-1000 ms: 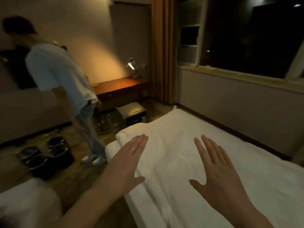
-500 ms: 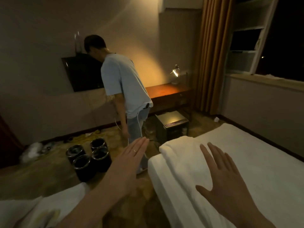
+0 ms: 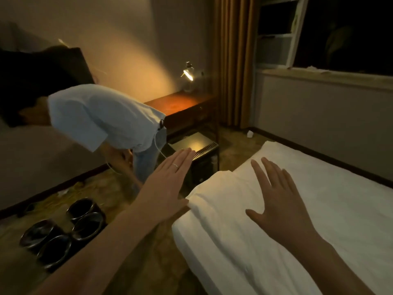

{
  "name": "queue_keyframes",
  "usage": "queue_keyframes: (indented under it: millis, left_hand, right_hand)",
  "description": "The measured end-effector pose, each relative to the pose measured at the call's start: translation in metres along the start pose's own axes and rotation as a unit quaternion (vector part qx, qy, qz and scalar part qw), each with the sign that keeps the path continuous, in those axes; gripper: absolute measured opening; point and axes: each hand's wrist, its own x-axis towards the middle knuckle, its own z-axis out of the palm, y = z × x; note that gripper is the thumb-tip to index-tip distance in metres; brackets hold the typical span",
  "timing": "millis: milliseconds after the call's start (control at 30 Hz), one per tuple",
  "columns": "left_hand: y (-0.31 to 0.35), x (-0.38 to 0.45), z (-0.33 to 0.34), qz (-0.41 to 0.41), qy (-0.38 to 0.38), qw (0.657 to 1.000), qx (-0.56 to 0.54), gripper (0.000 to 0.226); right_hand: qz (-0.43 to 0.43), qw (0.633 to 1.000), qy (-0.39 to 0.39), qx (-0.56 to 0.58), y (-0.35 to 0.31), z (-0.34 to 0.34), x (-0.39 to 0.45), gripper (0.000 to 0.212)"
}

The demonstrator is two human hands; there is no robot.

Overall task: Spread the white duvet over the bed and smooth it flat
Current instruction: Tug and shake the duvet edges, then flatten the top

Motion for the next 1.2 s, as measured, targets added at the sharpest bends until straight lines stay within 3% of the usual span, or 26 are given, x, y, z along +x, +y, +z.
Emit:
queue_keyframes:
  millis: [400, 600, 767, 967, 1200]
  left_hand:
    - [-0.168, 0.243, 0.076, 0.111, -0.051, 0.992, 0.001, 0.120]
    - [-0.244, 0.351, 0.090, 0.187, -0.043, 0.981, -0.001, 0.114]
    - [-0.274, 0.431, 0.109, 0.255, -0.064, 0.965, -0.010, 0.112]
    - [-0.320, 0.505, 0.134, 0.281, -0.064, 0.957, -0.018, 0.113]
    - [-0.306, 0.610, 0.178, 0.309, -0.055, 0.948, -0.055, 0.113]
  right_hand:
    - [0.119, 0.991, 0.019, -0.051, -0.016, 0.079, 0.215, 0.116]
    - [0.204, 0.975, 0.033, -0.084, -0.046, 0.123, 0.313, 0.118]
    - [0.266, 0.959, 0.030, -0.094, -0.051, 0.153, 0.377, 0.117]
    - [0.288, 0.951, 0.023, -0.106, -0.048, 0.190, 0.429, 0.116]
    - [0.312, 0.942, 0.048, -0.114, 0.009, 0.210, 0.501, 0.116]
